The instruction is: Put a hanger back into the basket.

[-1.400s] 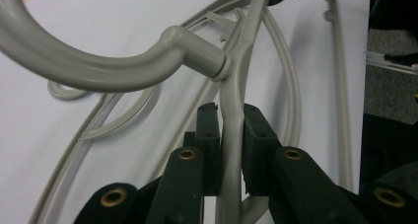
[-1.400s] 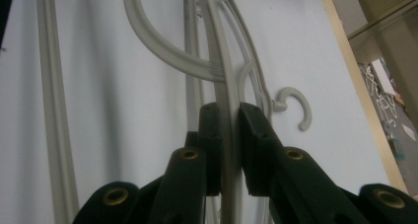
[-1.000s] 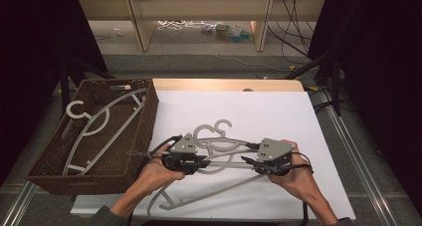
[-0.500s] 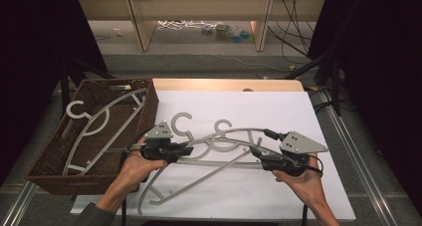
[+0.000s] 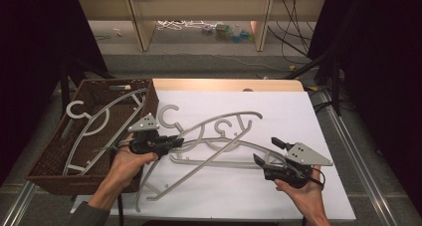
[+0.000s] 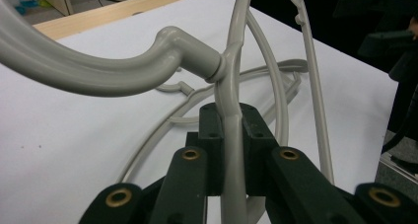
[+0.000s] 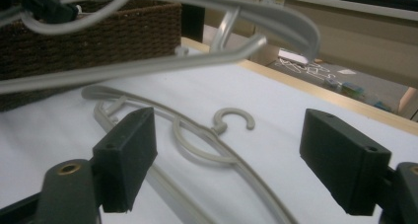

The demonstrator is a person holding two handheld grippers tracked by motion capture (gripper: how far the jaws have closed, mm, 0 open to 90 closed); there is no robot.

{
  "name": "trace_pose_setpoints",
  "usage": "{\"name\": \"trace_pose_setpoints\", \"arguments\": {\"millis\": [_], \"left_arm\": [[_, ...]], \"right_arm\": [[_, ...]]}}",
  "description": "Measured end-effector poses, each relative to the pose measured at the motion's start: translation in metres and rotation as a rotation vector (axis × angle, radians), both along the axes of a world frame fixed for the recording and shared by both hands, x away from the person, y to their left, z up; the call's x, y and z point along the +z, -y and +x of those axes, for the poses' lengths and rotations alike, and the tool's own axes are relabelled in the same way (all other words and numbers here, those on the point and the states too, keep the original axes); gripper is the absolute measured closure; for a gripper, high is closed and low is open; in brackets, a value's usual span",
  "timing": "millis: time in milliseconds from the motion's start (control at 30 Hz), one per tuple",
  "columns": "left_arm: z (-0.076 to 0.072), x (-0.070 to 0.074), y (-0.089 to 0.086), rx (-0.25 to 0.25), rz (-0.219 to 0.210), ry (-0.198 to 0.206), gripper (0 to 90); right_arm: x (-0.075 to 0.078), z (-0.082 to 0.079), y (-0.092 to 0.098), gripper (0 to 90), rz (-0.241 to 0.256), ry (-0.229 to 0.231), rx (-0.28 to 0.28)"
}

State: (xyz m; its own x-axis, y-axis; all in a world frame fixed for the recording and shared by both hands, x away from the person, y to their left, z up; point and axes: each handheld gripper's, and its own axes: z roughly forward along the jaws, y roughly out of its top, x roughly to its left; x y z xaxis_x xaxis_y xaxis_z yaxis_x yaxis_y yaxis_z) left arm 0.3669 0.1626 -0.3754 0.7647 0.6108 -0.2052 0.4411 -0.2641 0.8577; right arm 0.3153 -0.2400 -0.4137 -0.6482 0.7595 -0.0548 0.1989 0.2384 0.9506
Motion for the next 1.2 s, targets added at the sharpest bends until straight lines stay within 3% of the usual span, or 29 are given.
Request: {"name": "trace_pose_setpoints", "arguments": {"millis": [100,133,300,333,400,533,700,767,933,1200], "left_arm": [[-0.002,0.008,-0.006,0.015,-0.017,0.011,82.0],[-0.002,0.012,-0.009,0.022,-0.016,0.013,82.0],[-0.002,0.033,-0.025,0.045,-0.019,0.028,82.0],[-0.002,0.039,-0.028,0.053,-0.024,0.027,82.0],[-0.002,0.049,-0.035,0.058,-0.032,0.034,82.0],[-0.001,0.065,-0.049,0.089,0.002,0.064,82.0],[0.008,0.072,-0.069,0.144,0.027,0.071,82.0],[0.011,0.074,-0.078,0.174,0.029,0.066,82.0],[0.019,0.081,-0.100,0.234,0.042,0.090,82.0],[0.029,0.080,-0.121,0.297,0.072,0.097,82.0]], "right_arm": [[-0.001,-0.004,0.001,21.5,0.008,-0.001,-0.005],[-0.002,-0.004,0.001,20.6,0.006,0.023,-0.008],[-0.006,-0.007,0.002,19.7,0.000,-0.012,-0.003],[-0.007,-0.006,0.001,19.7,-0.004,0.010,0.001],[-0.007,-0.006,0.000,19.7,-0.005,0.011,0.009],[-0.007,-0.007,-0.001,19.6,-0.013,0.004,0.012],[-0.009,-0.008,-0.002,18.7,-0.010,0.003,0.014],[-0.009,-0.009,-0.002,18.5,-0.008,-0.027,0.025],[-0.011,-0.008,-0.004,18.4,-0.017,-0.006,0.019],[-0.012,-0.009,-0.003,18.3,-0.014,-0.028,0.019]]}}
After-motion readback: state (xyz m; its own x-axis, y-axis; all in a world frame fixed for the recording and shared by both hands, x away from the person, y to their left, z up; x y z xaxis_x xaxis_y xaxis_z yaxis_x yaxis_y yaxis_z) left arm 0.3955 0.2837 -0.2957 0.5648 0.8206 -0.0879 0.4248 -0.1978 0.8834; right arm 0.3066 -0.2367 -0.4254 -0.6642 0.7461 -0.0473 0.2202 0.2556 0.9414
